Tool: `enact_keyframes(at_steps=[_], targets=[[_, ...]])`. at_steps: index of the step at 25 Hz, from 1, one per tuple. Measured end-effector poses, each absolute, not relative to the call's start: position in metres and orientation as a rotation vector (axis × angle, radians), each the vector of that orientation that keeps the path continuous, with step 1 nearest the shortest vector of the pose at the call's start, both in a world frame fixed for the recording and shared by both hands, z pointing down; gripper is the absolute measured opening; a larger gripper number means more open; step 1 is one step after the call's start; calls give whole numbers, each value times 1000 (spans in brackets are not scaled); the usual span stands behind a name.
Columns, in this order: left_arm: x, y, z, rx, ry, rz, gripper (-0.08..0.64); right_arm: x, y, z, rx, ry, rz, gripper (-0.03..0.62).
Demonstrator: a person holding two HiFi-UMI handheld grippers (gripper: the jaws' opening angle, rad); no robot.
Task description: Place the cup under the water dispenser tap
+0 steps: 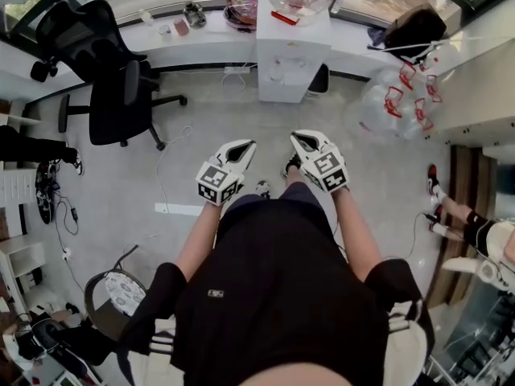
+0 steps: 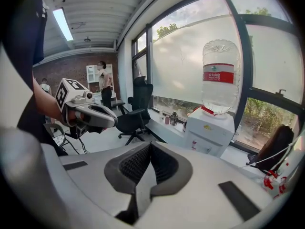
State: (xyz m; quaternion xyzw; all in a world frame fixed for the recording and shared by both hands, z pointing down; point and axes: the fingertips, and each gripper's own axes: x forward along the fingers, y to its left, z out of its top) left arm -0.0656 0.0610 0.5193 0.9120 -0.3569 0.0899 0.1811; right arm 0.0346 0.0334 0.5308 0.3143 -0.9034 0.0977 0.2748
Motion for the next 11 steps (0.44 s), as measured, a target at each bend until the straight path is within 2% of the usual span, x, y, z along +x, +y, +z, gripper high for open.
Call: enact_keyframes(at_steps=[11], targets=[[-62, 70, 518, 2567, -1022, 247, 0, 50, 38, 530, 860, -2413, 242, -5]])
